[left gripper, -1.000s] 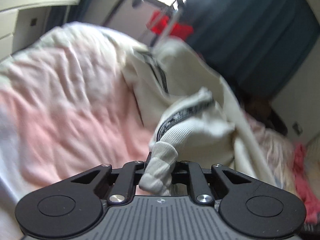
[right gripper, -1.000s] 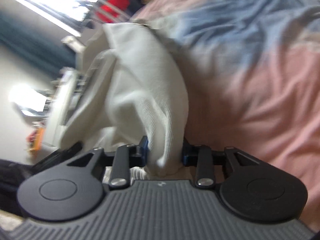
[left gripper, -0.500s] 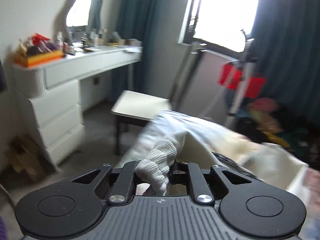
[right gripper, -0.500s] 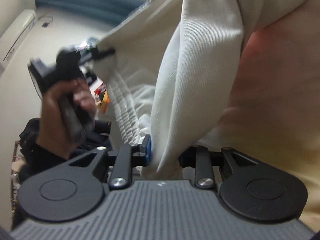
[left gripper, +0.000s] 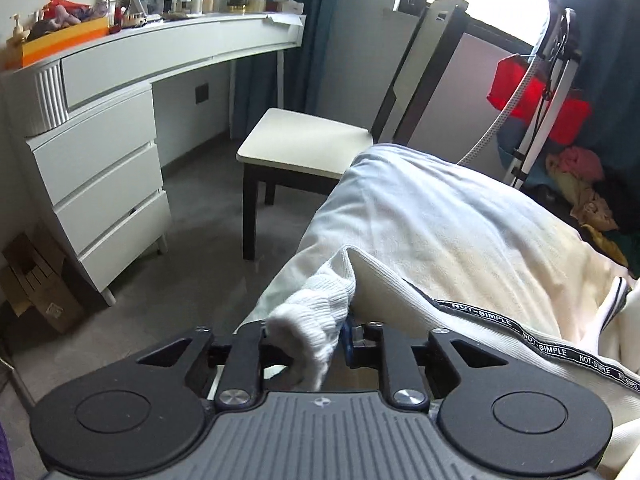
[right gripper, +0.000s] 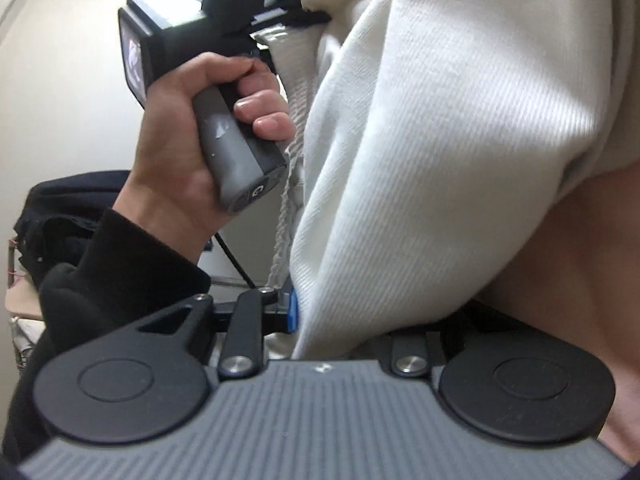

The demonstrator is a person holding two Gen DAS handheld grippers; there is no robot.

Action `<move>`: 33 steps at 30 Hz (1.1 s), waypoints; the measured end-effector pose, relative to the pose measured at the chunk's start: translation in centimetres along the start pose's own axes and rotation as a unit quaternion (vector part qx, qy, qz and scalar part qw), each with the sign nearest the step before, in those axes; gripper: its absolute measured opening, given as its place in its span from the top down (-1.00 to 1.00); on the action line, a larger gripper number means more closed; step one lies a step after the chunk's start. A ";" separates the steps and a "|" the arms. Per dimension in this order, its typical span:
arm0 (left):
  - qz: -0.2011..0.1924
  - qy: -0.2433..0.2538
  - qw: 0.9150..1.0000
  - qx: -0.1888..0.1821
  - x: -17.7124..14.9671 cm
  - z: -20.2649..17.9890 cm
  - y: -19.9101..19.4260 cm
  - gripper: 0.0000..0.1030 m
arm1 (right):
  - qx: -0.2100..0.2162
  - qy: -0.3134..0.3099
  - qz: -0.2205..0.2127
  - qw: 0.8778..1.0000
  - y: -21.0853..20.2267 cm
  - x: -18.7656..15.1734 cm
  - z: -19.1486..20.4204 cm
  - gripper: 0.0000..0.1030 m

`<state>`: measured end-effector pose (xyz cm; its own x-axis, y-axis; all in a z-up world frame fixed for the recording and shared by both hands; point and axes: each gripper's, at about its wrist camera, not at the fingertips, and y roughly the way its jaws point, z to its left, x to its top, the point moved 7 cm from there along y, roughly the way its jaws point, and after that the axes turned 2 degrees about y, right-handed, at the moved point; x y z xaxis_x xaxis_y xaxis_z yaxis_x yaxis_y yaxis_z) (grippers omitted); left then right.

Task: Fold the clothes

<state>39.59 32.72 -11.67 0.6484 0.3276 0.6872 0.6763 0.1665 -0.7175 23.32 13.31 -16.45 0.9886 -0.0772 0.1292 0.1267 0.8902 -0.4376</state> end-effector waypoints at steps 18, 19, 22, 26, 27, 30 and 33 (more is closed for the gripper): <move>-0.101 0.029 0.993 -0.061 -8.3 -6.2 -22.5 -0.61 | -0.098 -0.139 -0.094 0.981 -14.5 -6.0 4.2 -0.70; -0.104 0.033 0.992 -0.066 -9.5 -7.0 -23.8 -0.61 | -0.106 -0.149 -0.112 0.977 -16.3 -6.5 4.2 -0.70; -0.109 0.052 0.989 -0.082 -13.7 -9.5 -27.4 -0.61 | -0.127 -0.187 -0.181 0.957 -22.0 -7.3 4.3 -0.70; -0.130 0.061 0.979 -0.142 -19.3 -13.2 -31.9 -0.61 | -0.166 -0.248 -0.274 0.914 -29.9 -8.7 4.3 -0.70; -0.130 0.061 0.978 -0.153 -20.3 -14.2 -32.6 -0.61 | -0.178 -0.262 -0.290 0.903 -31.7 -9.0 4.2 -0.70; -0.137 0.064 0.973 -0.176 -22.3 -17.0 -34.3 -0.61 | -0.212 -0.286 -0.333 0.873 -36.5 -9.7 3.2 -0.70; -0.137 0.075 0.969 -0.193 -22.8 -19.9 -34.2 -0.62 | -0.225 -0.281 -0.364 0.859 -38.9 -9.5 1.9 -0.70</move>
<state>8.59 1.03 -0.52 0.4505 0.1759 0.8753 0.8914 -0.1428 -0.4302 8.84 -19.70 1.03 0.4547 -0.1989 0.8682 0.8385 0.4242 -0.3420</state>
